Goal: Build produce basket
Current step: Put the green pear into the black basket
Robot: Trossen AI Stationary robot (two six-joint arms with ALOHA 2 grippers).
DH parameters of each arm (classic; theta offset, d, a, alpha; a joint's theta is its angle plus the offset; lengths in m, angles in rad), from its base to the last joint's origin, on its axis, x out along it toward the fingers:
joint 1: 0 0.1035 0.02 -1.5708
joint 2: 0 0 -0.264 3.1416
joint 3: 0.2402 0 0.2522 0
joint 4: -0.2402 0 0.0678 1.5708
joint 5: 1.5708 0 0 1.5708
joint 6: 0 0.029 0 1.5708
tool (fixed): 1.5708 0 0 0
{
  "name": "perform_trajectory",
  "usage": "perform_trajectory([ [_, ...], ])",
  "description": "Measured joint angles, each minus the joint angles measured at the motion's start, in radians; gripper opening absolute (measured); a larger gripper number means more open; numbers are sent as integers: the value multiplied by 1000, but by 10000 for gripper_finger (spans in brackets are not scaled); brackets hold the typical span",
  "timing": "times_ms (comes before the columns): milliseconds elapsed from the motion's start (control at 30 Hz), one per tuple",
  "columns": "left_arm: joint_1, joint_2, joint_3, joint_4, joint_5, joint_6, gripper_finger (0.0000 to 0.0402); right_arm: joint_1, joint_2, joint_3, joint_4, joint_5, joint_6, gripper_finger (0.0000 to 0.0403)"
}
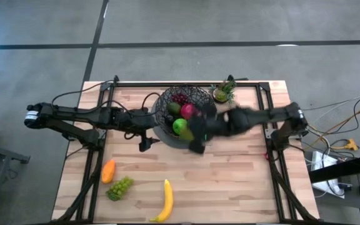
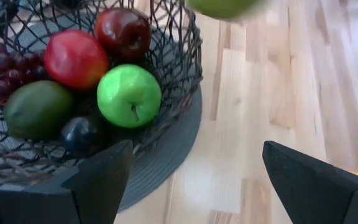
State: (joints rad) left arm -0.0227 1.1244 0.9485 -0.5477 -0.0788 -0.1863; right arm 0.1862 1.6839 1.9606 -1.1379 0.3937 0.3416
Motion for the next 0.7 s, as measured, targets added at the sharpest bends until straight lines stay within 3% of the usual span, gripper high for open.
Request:
perform_trajectory([
  [133, 0, 0, 0, 29, -6, -48, 343, -160, -29, -27, 1, -63, -95, 9],
  [300, 0, 1, 0, 53, -19, -99, 343, -301, -2, -70, 20, -323, -231, 9],
  [700, 1, 2, 0, 100, -142, -194, 343, -331, 126, -176, 28, -447, -381, 9],
])
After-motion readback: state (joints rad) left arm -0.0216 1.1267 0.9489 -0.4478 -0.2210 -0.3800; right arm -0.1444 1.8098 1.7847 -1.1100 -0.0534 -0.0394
